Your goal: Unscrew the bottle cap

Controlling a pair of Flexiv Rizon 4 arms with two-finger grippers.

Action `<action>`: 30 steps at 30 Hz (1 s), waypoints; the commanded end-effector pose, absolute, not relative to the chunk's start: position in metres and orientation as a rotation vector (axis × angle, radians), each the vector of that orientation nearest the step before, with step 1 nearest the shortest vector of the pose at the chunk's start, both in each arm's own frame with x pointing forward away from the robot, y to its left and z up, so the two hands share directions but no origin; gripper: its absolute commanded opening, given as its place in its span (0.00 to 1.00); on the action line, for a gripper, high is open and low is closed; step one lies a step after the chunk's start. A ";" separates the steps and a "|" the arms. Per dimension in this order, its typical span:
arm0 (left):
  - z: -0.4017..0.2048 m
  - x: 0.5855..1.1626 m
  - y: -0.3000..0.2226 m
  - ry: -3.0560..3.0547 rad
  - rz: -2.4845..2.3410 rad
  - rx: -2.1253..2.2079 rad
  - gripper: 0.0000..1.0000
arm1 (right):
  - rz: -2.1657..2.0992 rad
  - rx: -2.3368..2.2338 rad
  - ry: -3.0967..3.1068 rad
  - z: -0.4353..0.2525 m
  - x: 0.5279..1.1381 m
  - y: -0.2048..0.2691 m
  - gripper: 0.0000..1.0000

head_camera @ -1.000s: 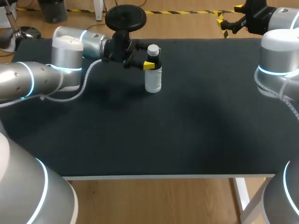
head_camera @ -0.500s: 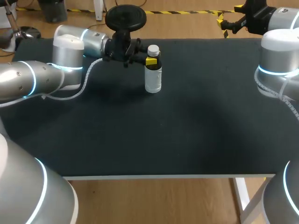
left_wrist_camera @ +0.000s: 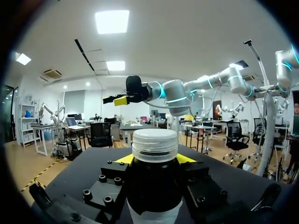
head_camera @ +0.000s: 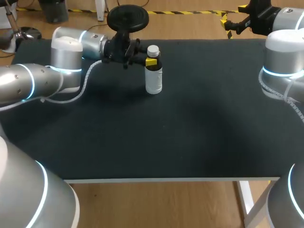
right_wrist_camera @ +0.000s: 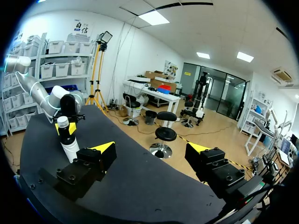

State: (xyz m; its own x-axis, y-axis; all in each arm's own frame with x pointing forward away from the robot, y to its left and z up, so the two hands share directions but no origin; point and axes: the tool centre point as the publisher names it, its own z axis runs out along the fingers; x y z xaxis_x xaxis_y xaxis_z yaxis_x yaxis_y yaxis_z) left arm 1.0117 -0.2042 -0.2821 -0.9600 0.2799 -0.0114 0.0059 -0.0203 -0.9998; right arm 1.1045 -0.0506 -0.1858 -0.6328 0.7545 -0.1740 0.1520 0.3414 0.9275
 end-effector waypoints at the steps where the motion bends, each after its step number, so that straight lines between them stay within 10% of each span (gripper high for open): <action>1: -0.283 1.013 -0.205 -2.048 2.093 -0.307 0.00 | 1.294 0.791 2.009 -0.185 1.104 -0.050 1.00; 30: -0.282 1.014 -0.204 -2.052 2.087 -0.290 0.00 | 1.294 0.791 2.009 -0.185 1.104 -0.050 1.00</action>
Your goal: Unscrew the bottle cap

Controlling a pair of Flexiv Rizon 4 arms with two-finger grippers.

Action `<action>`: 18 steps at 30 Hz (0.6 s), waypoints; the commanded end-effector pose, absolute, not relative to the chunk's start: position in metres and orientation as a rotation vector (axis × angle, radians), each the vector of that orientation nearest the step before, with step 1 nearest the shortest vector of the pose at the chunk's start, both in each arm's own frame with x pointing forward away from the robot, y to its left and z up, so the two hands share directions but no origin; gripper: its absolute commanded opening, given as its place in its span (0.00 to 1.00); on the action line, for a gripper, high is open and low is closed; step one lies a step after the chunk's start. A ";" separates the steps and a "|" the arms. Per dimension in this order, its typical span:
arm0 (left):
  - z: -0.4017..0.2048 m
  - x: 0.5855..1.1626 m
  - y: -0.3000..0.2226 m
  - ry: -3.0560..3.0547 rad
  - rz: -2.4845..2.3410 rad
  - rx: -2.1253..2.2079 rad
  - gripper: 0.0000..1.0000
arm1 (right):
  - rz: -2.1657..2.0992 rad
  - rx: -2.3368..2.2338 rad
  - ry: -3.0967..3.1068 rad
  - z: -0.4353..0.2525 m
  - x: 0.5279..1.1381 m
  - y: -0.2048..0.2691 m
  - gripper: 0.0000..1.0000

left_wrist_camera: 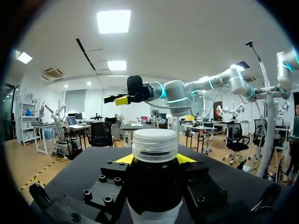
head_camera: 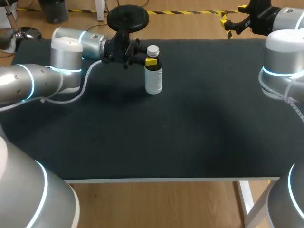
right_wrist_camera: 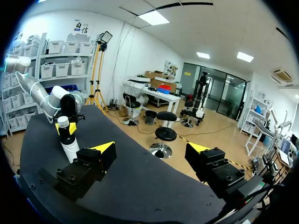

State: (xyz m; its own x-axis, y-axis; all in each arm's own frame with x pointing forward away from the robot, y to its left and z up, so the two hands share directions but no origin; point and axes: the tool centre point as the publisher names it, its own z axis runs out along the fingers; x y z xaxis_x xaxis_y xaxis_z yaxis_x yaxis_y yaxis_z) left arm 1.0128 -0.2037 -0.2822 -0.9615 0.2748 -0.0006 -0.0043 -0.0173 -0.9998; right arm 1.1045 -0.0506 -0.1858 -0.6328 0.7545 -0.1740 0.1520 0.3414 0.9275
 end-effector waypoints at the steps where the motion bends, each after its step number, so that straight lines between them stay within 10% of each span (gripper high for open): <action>1: -0.282 1.014 -0.204 -2.052 2.087 -0.290 0.00 | 1.294 0.791 2.009 -0.185 1.104 -0.050 1.00; 18: -0.282 1.014 -0.204 -2.052 2.087 -0.290 0.00 | 1.471 0.688 2.086 -0.185 1.102 -0.032 1.00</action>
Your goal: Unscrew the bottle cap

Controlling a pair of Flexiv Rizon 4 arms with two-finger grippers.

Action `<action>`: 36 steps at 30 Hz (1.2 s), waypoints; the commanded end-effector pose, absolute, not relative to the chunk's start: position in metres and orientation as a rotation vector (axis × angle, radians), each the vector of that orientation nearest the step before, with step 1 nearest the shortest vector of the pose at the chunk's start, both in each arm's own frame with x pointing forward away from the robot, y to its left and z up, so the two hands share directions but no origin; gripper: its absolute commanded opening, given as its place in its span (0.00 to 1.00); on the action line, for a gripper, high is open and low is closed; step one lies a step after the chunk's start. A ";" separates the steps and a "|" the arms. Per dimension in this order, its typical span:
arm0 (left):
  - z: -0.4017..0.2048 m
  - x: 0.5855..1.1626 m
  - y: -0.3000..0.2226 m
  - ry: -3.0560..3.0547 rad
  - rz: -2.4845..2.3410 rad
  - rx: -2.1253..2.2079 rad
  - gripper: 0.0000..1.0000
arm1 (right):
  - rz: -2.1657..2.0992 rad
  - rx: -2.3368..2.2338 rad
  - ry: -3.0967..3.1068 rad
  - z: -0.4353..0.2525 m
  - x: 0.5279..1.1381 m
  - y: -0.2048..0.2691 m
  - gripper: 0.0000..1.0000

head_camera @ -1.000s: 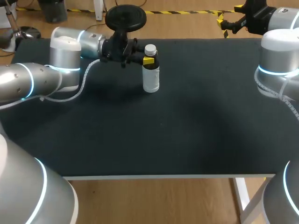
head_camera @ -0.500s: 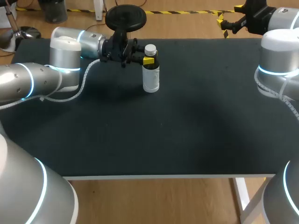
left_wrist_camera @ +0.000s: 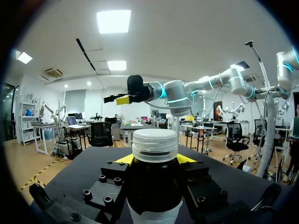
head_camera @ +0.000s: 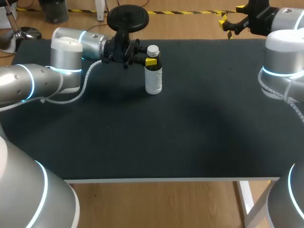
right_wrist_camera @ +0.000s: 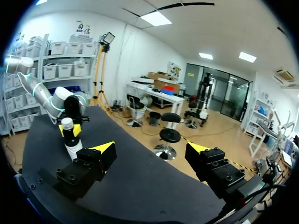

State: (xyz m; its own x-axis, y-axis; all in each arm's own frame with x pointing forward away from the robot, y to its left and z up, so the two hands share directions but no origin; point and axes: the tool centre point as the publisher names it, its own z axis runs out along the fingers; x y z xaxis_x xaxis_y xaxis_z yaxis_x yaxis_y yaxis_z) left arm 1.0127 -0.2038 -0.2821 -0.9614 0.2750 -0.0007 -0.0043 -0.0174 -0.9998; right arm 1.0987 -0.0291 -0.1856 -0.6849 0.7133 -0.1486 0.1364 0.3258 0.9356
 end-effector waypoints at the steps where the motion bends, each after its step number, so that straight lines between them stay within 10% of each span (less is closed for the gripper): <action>1: -0.282 1.014 -0.204 -2.052 2.087 -0.290 0.00 | 1.492 0.662 2.102 -0.186 1.102 -0.029 1.00; 36: -0.282 1.014 -0.204 -2.052 2.087 -0.290 0.00 | 1.852 0.384 2.201 -0.213 1.014 0.102 1.00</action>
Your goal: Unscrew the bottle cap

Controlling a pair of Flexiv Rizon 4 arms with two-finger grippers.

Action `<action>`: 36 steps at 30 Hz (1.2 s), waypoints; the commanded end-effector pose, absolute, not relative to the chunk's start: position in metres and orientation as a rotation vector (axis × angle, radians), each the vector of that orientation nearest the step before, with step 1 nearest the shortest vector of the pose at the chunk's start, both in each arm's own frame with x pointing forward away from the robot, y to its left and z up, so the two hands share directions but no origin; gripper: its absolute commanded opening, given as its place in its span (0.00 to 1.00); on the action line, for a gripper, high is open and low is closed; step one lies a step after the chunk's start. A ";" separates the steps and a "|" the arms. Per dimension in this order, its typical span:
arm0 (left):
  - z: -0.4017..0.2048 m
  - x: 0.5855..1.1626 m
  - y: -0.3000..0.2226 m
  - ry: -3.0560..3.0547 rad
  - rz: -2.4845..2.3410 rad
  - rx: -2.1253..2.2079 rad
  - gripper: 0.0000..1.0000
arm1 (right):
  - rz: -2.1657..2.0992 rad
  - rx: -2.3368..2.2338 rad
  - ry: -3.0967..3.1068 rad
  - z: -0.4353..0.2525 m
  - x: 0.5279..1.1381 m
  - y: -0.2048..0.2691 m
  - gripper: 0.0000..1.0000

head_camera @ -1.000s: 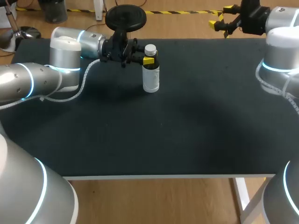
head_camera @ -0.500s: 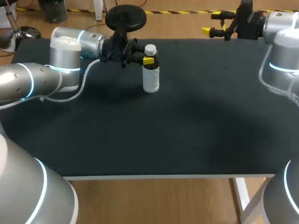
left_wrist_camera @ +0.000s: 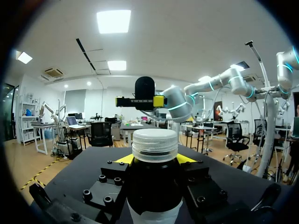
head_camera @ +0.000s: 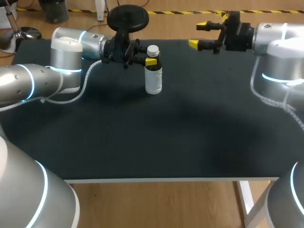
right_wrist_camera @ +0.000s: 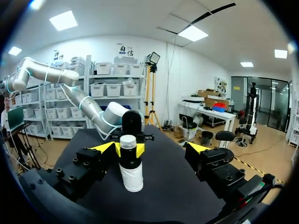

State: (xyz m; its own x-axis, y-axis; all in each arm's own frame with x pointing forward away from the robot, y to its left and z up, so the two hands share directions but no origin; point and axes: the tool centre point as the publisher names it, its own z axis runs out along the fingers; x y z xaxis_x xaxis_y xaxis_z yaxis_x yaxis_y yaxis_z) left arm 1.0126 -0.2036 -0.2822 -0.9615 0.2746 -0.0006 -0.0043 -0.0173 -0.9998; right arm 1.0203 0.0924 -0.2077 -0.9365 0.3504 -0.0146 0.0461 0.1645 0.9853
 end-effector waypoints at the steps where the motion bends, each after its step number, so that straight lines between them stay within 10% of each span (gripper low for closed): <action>1: -0.282 1.014 -0.204 -2.052 2.087 -0.290 0.00 | 1.860 0.379 2.205 -0.214 1.011 0.106 1.00; 36: -0.282 1.014 -0.204 -2.052 2.087 -0.290 0.00 | 1.893 0.362 2.300 -0.236 0.982 0.152 1.00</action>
State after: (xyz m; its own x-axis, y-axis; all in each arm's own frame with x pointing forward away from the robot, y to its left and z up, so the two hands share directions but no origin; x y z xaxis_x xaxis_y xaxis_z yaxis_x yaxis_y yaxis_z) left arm 1.0126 -0.2036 -0.2821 -0.9615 0.2747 -0.0006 -0.0043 -0.0173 -0.9998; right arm 0.9819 0.1530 -0.2363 -0.9612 0.2722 0.0438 0.0952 0.1785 0.9793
